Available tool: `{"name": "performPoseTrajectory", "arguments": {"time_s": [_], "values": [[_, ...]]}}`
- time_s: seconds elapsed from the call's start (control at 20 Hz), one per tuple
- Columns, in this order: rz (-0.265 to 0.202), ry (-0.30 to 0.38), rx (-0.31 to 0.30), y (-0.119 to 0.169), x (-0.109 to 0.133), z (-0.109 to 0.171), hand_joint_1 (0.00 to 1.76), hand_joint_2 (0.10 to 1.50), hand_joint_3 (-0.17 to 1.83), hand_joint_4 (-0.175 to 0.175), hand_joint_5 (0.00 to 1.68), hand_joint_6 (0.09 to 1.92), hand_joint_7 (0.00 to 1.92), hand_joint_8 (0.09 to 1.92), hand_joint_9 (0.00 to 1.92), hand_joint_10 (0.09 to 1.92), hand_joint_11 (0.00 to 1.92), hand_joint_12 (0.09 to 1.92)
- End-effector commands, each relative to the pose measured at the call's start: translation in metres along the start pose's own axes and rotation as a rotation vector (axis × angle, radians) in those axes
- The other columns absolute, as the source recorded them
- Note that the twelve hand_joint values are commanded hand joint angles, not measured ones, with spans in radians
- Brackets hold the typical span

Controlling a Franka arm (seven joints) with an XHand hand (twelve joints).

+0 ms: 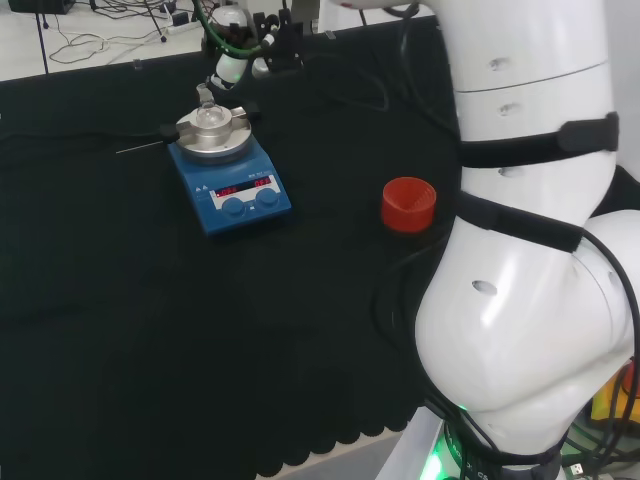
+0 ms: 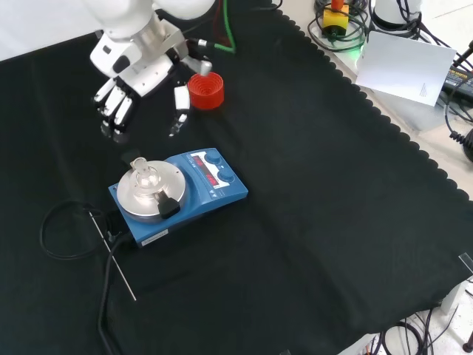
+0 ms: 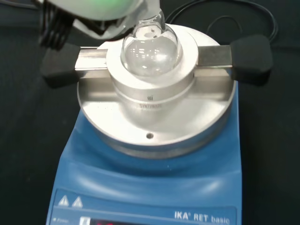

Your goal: Turn on the heater.

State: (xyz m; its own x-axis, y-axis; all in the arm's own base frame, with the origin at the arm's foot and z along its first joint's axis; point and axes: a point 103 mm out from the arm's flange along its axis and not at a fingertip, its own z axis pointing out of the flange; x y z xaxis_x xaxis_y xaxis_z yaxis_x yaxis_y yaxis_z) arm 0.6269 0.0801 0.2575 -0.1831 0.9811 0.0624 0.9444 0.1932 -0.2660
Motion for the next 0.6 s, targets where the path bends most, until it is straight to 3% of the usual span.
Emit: {"name": "performPoseTrajectory", "arguments": {"time_s": [0.05,0.35,0.6], "values": [[0.032,-0.001,-0.063,-0.046,0.002,-0.013,0.88,0.61,0.61,-0.029,0.40,0.46,0.18,0.73,0.37,0.74,0.07,1.42],[0.050,0.034,-0.032,-0.080,0.005,0.011,0.88,0.62,0.61,-0.029,0.40,0.46,0.19,0.74,0.39,0.74,0.08,1.42],[0.065,0.062,0.020,-0.108,0.009,0.041,0.96,0.64,0.66,-0.024,0.39,0.42,0.40,0.73,0.63,0.67,0.25,1.37]]}}
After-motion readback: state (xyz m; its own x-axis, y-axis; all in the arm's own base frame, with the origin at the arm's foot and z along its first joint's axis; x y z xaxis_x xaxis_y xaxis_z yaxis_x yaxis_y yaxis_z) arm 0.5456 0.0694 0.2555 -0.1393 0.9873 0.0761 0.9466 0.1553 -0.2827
